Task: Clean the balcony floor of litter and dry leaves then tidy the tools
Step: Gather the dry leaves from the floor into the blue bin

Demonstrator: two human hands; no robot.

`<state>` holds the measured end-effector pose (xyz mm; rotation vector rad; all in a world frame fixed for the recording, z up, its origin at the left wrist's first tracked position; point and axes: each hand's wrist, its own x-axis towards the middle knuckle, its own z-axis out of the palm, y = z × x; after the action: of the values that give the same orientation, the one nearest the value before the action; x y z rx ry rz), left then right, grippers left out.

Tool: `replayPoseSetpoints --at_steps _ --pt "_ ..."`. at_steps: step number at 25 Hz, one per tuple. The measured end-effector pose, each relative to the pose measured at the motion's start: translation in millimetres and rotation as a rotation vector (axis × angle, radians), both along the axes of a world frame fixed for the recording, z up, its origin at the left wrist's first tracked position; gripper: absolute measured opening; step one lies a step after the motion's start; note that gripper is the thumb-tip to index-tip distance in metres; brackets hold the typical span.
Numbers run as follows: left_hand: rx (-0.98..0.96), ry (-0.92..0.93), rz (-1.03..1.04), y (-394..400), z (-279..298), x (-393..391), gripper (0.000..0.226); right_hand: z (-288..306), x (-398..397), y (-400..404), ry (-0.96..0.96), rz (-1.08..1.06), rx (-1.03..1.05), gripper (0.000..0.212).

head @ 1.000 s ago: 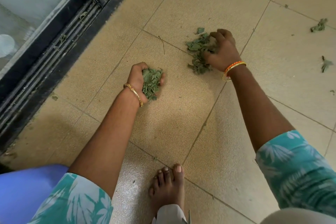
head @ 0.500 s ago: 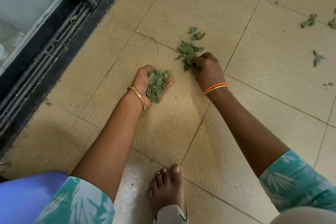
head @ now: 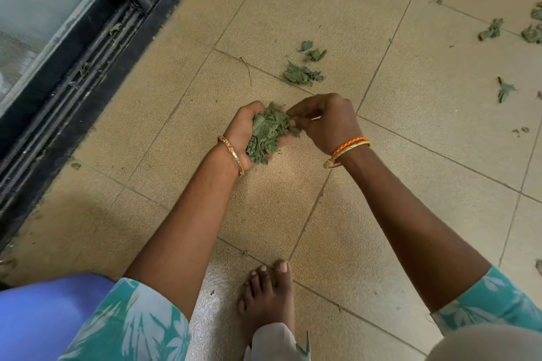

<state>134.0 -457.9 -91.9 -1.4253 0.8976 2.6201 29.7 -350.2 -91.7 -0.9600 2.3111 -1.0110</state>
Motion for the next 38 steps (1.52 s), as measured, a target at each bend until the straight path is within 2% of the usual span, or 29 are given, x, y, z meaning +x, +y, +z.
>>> replayPoseSetpoints --at_steps 3,6,8,12,16,17,20,23,26,30,33,35,38 --pt "-0.061 -0.01 -0.038 3 4 -3 0.03 -1 11 -2 0.019 -0.086 -0.028 0.012" --pt "-0.121 -0.034 -0.064 2 -1 -3 0.03 1 13 -3 0.09 0.027 0.032 0.007" --pt "-0.131 -0.052 -0.046 -1 -5 -3 0.032 5 1 -7 0.094 0.074 0.072 0.012" --pt "-0.131 -0.087 0.05 -9 -5 -1 0.033 -1 -57 -37 0.202 0.094 0.133 0.039" --pt "-0.16 -0.132 0.055 -10 -1 0 0.034 -20 -90 -69 0.134 0.231 0.335 0.085" --pt "-0.156 -0.143 0.062 -11 -1 0 0.036 -27 -89 -73 0.169 0.271 0.37 0.085" --pt "-0.146 -0.153 0.054 -13 -4 2 0.04 -46 -71 -66 0.369 0.343 0.374 0.057" --pt "-0.144 -0.154 0.036 -18 -8 6 0.035 -60 -44 -40 0.453 0.288 0.202 0.038" --pt "-0.153 -0.152 0.046 -17 -8 8 0.036 -67 -26 -19 0.438 0.18 0.024 0.03" --pt "-0.163 -0.15 0.081 -17 -8 10 0.036 -63 -22 -20 0.498 0.149 -0.037 0.027" --pt "-0.129 -0.148 0.032 -16 -12 13 0.028 -46 -18 -22 0.404 0.03 -0.185 0.023" --pt "-0.028 -0.067 0.069 -12 -10 14 0.028 -31 -2 -21 0.241 -0.05 -0.301 0.019" --pt "0.081 0.086 0.13 -10 -8 19 0.032 -15 30 -14 0.016 -0.013 -0.304 0.024"
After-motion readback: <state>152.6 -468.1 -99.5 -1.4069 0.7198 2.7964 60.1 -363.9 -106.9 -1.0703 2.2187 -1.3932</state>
